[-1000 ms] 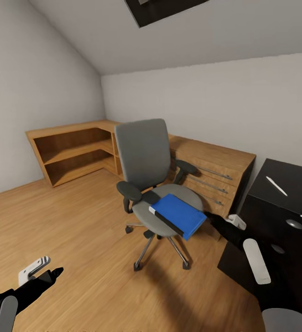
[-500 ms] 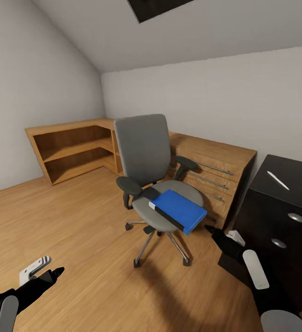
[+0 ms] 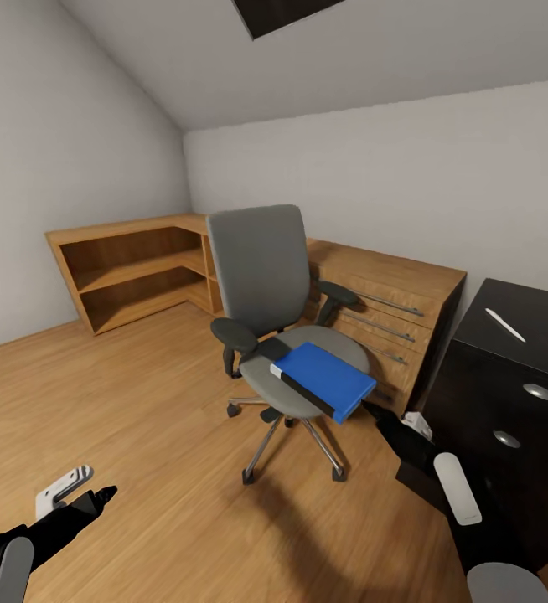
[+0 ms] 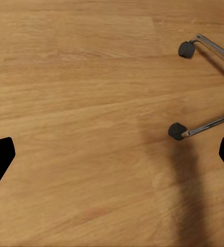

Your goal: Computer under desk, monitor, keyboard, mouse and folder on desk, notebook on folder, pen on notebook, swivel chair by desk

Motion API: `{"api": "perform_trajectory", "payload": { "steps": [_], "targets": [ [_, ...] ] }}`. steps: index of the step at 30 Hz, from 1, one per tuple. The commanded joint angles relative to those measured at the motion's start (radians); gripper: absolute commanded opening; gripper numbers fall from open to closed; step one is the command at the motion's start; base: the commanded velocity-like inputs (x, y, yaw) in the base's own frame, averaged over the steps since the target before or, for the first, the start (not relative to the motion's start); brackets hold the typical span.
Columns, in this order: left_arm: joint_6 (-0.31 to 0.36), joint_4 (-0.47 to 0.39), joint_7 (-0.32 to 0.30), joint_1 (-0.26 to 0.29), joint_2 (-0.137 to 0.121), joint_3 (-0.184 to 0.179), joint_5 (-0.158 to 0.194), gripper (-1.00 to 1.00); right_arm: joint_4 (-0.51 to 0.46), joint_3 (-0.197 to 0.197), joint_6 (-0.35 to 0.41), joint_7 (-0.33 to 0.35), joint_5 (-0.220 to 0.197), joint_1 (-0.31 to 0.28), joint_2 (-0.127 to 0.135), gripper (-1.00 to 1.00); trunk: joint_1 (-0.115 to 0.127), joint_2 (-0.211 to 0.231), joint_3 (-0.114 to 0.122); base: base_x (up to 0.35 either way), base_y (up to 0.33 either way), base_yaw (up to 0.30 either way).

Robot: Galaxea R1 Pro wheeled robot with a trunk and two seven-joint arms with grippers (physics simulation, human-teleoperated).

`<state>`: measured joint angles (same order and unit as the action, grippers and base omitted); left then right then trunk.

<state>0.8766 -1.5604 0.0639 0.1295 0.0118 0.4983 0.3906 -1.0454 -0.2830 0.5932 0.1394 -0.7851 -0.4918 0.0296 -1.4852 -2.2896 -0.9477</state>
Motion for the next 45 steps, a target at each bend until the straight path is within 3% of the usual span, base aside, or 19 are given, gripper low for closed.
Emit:
{"api": "perform_trajectory", "payload": {
  "steps": [1,4,8,21,25,45],
  "targets": [
    [0.005,-0.001,0.007,0.001,0.001,0.002,0.01,1.0,0.0,-0.001,0.007,0.05,0.001,-0.001,0.0,1.0,0.0,0.0,-0.001,0.0,0.0,0.0],
    [0.003,0.0,0.007,0.001,0.001,0.002,0.01,1.0,0.005,0.0,0.008,0.135,0.002,-0.001,0.002,1.0,0.0,0.0,-0.001,0.0,0.0,0.0],
    [0.0,0.0,0.007,0.001,0.001,0.002,0.009,1.0,0.008,-0.002,0.008,0.161,0.003,-0.001,0.003,1.0,0.0,0.0,-0.001,0.0,0.0,0.0],
    [0.002,0.002,0.005,0.001,0.001,0.002,0.01,1.0,0.055,-0.011,0.01,0.164,0.004,-0.001,0.005,1.0,0.0,0.0,-0.001,0.042,0.0,0.0],
    [-0.001,0.001,0.007,0.001,0.001,-0.001,0.01,1.0,0.061,-0.016,0.01,0.164,0.004,-0.001,0.005,1.0,-0.015,-0.028,-0.013,0.003,0.0,0.0],
    [-0.007,0.018,0.005,0.001,0.017,-0.001,0.006,1.0,0.088,-0.019,0.005,0.163,0.004,-0.001,0.007,1.0,-0.015,-0.028,-0.013,0.038,0.0,0.0]
  ]
}}
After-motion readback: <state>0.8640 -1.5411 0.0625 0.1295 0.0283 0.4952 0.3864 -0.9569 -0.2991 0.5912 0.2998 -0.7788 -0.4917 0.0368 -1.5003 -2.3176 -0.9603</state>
